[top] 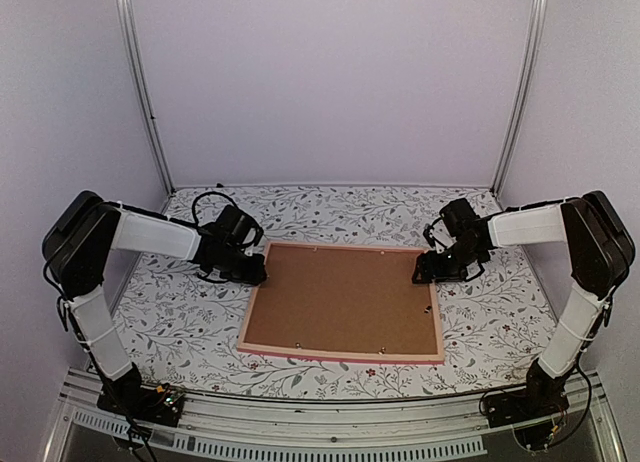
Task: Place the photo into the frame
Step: Press the fastener onto the backboard.
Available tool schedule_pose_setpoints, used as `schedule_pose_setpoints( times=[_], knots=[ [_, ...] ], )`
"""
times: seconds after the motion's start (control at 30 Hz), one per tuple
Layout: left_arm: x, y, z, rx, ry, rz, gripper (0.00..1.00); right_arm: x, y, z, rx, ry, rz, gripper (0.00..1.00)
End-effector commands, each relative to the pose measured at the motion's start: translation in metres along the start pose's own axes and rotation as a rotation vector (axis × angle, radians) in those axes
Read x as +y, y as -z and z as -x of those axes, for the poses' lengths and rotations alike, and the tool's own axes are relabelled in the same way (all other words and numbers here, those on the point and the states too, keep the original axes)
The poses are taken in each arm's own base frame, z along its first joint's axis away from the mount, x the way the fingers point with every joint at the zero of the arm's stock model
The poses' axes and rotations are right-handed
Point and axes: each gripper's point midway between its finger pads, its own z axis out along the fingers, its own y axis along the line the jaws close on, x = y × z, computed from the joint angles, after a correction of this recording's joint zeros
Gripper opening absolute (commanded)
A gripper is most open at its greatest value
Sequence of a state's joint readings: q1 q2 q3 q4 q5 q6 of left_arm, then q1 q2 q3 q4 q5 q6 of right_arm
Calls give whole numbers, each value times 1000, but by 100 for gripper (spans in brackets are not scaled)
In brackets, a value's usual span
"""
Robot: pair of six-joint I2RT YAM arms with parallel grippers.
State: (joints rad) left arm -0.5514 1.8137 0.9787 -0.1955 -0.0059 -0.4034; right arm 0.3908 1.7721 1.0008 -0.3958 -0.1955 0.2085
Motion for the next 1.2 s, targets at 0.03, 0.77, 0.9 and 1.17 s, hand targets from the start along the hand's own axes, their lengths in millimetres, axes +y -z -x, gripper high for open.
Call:
schedule_pose_setpoints(
  times=[0.03, 0.77, 0.9, 1.17],
  knots=[
    [9, -6, -8, 25, -2, 19, 24, -8, -6, -35, 111, -26, -24, 75],
    [-7, 18, -13, -3, 70, -119, 63, -1, 14, -47, 90, -78, 17, 79],
    [-7, 20, -21, -3, 92, -136, 64, 3, 18, -57, 99, -103, 47, 79],
    [-8, 21, -32, 6, 117, -163, 62, 6, 24, -81, 123, -146, 76, 77]
  ],
)
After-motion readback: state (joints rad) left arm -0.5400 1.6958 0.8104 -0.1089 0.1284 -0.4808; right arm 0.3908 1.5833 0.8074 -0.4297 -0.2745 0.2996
